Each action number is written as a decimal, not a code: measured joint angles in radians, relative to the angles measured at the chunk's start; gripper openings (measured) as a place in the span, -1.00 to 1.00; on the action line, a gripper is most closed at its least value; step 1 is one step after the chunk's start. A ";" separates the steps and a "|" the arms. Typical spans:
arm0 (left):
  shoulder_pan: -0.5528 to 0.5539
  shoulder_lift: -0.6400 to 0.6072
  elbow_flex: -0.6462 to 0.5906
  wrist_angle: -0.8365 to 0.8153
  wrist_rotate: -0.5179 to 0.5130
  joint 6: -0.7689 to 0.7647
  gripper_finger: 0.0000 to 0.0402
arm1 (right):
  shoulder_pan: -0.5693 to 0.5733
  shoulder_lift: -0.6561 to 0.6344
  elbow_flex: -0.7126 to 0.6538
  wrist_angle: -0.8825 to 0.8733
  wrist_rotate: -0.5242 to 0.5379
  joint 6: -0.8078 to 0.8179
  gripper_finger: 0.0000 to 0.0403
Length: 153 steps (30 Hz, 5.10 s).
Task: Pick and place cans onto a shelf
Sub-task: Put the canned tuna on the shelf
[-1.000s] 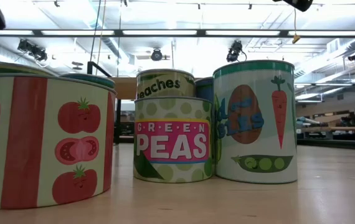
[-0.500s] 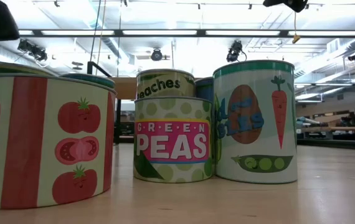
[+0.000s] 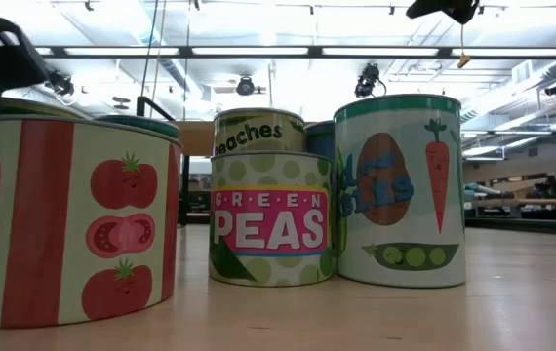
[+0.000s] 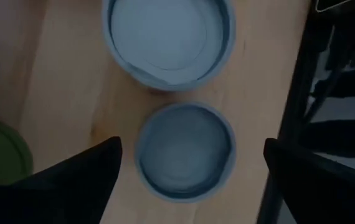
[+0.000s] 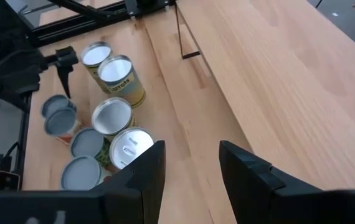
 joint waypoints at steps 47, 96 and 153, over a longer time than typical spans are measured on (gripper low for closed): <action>-0.020 0.078 0.000 0.007 -0.018 0.174 0.95 | 0.000 0.001 0.000 -0.004 -0.001 0.016 -0.22; 0.064 -0.032 0.113 -0.180 0.161 0.072 0.45 | -0.030 -0.029 0.000 -0.016 -0.047 -0.005 -0.22; 0.920 -0.033 0.403 -0.458 0.118 1.053 0.46 | -0.074 -0.167 0.000 -0.066 -0.015 0.033 -0.22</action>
